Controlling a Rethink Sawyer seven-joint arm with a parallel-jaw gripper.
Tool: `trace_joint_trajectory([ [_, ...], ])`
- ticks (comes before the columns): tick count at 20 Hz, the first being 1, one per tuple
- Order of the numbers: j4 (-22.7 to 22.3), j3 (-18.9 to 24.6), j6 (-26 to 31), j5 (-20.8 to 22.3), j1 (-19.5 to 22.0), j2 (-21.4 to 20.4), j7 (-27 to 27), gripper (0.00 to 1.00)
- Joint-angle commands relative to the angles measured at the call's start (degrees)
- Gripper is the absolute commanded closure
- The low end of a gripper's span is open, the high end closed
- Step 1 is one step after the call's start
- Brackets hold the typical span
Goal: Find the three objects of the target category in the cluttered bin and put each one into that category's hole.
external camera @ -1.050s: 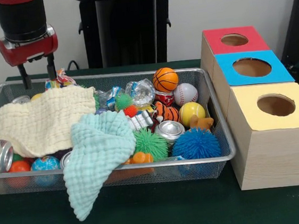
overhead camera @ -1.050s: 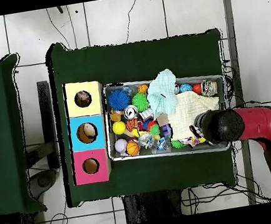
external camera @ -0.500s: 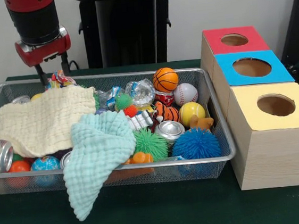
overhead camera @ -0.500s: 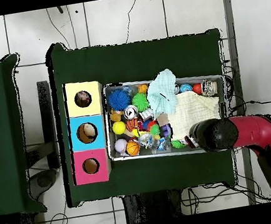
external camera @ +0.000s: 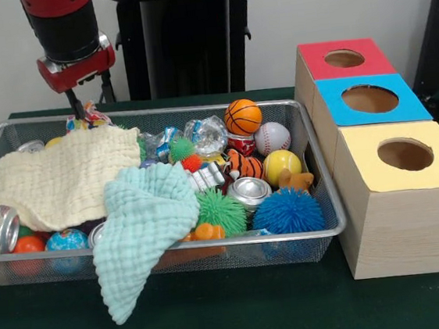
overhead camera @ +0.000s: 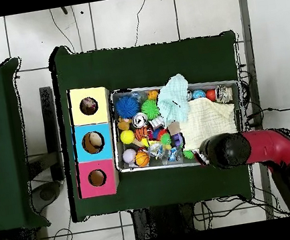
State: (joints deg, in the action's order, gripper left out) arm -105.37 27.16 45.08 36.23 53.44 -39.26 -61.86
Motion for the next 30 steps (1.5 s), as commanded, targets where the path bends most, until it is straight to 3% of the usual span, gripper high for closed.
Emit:
trace_joint_trajectory([
  [1, -1.6, -1.1, -1.5, 4.3, -1.3, 1.5, 0.4, 0.00],
  [20, -0.9, -2.2, -5.3, 9.4, -1.2, 3.0, -0.6, 0.00],
  [30, -0.9, -0.2, -7.7, 10.9, 0.3, 3.8, 1.4, 0.00],
])
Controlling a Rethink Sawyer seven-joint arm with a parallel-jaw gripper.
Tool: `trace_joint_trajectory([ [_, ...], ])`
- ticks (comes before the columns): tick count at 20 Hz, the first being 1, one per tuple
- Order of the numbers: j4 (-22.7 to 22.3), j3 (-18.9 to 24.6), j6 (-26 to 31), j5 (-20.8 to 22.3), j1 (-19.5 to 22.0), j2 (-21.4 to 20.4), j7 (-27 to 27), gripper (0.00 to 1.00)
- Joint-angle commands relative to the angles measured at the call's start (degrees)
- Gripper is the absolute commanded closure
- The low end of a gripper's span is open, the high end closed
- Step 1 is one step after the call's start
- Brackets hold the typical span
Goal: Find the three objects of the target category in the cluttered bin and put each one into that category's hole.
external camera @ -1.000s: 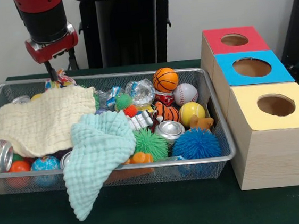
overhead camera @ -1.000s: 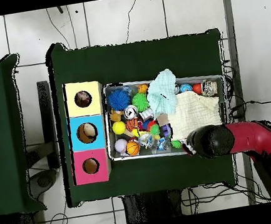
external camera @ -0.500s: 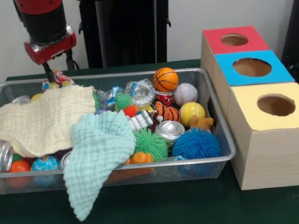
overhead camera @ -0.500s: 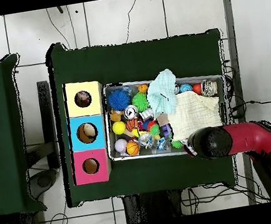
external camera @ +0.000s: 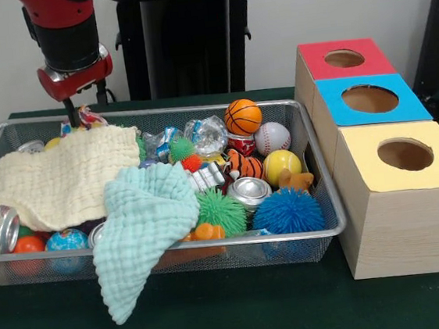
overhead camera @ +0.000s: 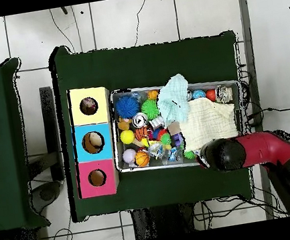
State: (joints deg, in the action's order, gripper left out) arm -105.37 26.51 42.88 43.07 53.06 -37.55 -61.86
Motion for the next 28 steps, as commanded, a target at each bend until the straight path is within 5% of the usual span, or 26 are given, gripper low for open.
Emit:
trace_joint_trajectory([
  [1, -0.8, 0.9, -6.0, 3.8, 0.9, 2.3, 1.4, 0.00],
  [2, -0.7, 1.8, -6.7, 3.7, 1.2, 2.6, 2.0, 0.00],
  [3, -0.5, 1.9, -7.0, 4.2, 1.0, 2.5, 2.5, 1.00],
  [19, -0.9, 1.7, -3.0, 2.2, -0.9, -1.9, 3.6, 1.00],
  [28, -9.6, 10.6, 3.9, -14.5, 1.5, -15.7, 4.9, 1.00],
])
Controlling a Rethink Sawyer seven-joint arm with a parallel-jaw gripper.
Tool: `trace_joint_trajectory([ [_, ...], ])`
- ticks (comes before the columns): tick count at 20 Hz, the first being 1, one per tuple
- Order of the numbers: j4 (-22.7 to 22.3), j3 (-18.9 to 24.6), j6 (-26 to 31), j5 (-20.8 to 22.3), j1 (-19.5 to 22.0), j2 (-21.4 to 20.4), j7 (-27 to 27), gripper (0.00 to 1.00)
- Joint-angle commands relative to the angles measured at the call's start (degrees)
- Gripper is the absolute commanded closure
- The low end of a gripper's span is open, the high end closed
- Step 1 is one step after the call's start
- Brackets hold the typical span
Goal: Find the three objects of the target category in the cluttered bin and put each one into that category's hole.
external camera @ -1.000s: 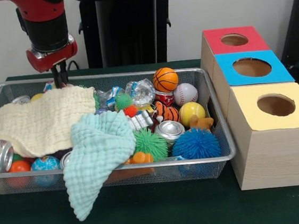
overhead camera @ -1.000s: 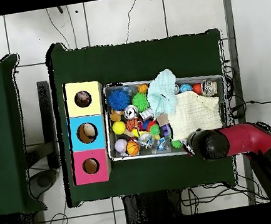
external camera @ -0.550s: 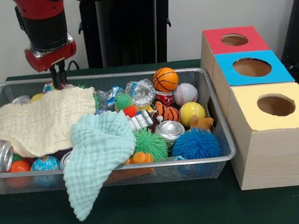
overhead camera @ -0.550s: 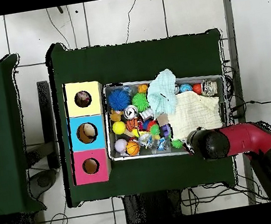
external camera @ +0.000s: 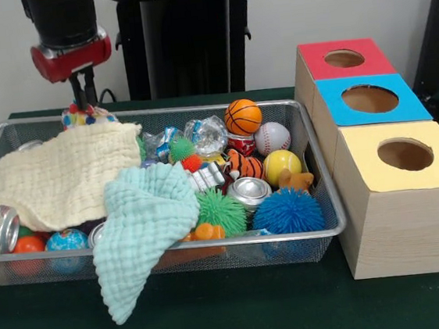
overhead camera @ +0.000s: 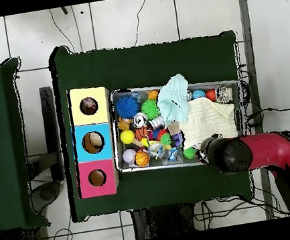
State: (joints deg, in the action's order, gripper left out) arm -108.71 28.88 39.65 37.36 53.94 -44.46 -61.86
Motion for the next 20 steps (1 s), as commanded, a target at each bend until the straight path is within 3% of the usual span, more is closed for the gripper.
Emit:
trace_joint_trajectory([
  [1, -6.4, 8.6, 7.4, -9.8, 0.4, -9.3, 4.8, 1.00],
  [8, -6.8, 11.7, 8.9, -15.8, -0.7, -12.9, 4.9, 1.00],
  [17, -5.6, 12.8, 9.4, -18.9, -2.5, -14.0, 3.4, 1.00],
  [20, -6.1, 14.2, 8.7, -21.9, -3.0, -14.8, 1.9, 1.00],
])
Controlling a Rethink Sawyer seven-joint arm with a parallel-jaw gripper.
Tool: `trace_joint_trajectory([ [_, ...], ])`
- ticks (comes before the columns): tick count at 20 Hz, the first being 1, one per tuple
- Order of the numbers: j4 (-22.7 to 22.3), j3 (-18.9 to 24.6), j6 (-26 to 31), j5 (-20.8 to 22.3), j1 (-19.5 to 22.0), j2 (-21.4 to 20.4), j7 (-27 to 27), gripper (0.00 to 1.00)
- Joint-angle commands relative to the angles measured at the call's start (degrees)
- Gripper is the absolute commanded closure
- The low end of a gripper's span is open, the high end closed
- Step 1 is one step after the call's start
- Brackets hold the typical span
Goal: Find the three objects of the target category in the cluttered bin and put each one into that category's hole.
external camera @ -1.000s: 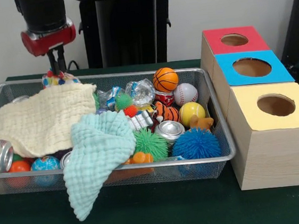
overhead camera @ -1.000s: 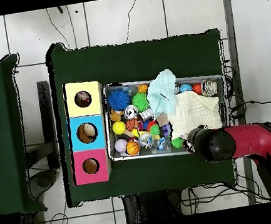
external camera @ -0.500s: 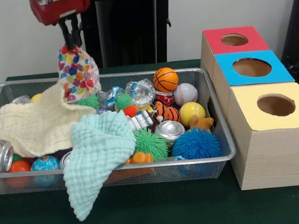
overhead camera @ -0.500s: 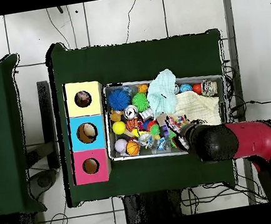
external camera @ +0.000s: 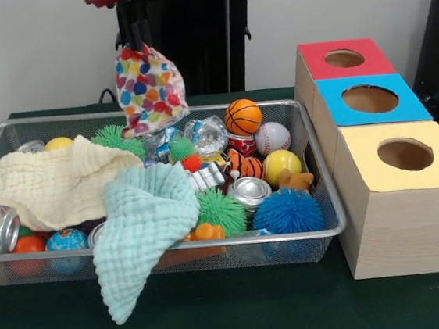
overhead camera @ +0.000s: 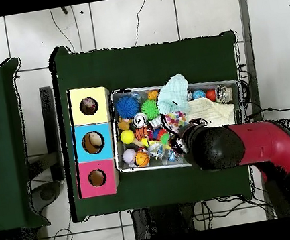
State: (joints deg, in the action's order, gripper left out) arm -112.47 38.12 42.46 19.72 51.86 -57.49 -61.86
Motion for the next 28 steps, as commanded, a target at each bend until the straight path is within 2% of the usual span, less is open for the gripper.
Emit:
trace_joint_trajectory([
  [1, -2.4, 5.2, 5.6, -4.9, -1.2, -1.8, 1.4, 1.00],
  [10, -3.6, 9.0, -0.7, -13.8, -4.6, -1.5, -4.6, 1.00],
  [13, -2.9, 8.6, -3.0, -15.3, -6.9, -1.3, -7.2, 1.00],
  [16, -1.0, 6.7, -6.6, -15.3, -10.5, -0.1, -10.2, 1.00],
  [19, 1.8, 4.2, -7.4, -15.7, -14.3, 0.8, -12.3, 1.00],
  [23, 7.9, -1.8, -8.1, -14.6, -21.6, 3.5, -17.1, 1.00],
  [24, 9.4, -3.6, -10.0, -13.8, -23.6, 4.9, -18.2, 1.00],
  [28, 13.5, -7.0, -12.6, -13.2, -27.4, 8.4, -18.0, 1.00],
])
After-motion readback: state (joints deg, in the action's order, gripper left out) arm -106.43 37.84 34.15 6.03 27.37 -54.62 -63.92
